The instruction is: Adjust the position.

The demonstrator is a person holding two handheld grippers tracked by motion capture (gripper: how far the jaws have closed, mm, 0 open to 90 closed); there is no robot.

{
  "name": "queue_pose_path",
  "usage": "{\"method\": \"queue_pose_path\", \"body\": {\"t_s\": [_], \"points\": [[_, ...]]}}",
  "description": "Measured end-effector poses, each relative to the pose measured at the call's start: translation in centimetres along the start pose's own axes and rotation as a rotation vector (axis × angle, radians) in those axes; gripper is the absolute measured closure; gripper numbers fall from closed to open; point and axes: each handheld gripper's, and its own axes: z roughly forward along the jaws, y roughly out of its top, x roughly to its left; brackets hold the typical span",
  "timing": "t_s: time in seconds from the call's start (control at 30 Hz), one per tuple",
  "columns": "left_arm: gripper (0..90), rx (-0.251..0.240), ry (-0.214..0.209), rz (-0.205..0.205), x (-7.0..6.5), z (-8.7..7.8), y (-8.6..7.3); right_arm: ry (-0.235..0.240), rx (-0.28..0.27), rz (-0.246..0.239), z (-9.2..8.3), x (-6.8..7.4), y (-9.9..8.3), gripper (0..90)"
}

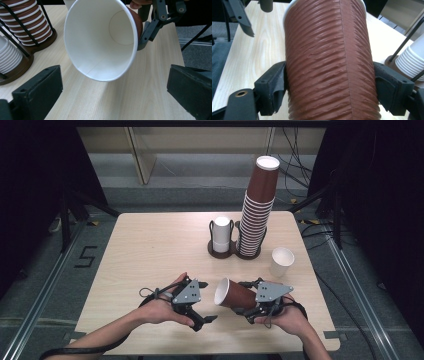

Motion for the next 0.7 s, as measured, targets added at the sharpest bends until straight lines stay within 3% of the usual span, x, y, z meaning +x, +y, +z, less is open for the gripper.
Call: {"method": "queue_pose_path", "body": {"t_s": [0.1,0.2,0.3,0.37,0.4,0.47,0.5,0.53,0.7], "points": [[0.0,-0.019,0.004,-0.008,0.2,-0.2,0.5,-0.014,-0.029,-0.004,-0.1,-0.1,0.2,19.7],[0.0,-0.046,-0.006,-0.047,0.5,-0.2,0.7,-0.015,-0.055,0.012,0.0,0.1,0.4,19.8],[0.0,-0.05,-0.018,-0.064,0.8,0.0,0.8,-0.012,-0.061,0.003,0.1,0.3,0.3,19.8],[0.0,-0.055,-0.019,-0.081,0.9,0.1,0.8,-0.002,-0.057,0.032,0.3,0.6,0.2,19.8],[0.0,-0.064,-0.03,-0.097,1.0,0.2,0.8,-0.01,-0.065,0.002,0.3,0.4,0.1,19.7],[0.0,-0.069,-0.044,-0.117,1.2,0.2,0.9,0.001,-0.06,0.028,0.4,0.6,-0.1,19.7],[0.0,-0.07,-0.045,-0.122,1.3,0.2,1.0,-0.007,-0.065,0.006,0.4,0.5,-0.2,19.7],[0.0,-0.07,-0.047,-0.124,1.4,0.2,1.0,-0.001,-0.062,0.031,0.4,0.8,-0.3,19.8],[0.0,-0.062,-0.056,-0.111,1.7,0.4,1.3,0.01,-0.067,0.014,0.3,0.8,-0.3,19.8]]}}
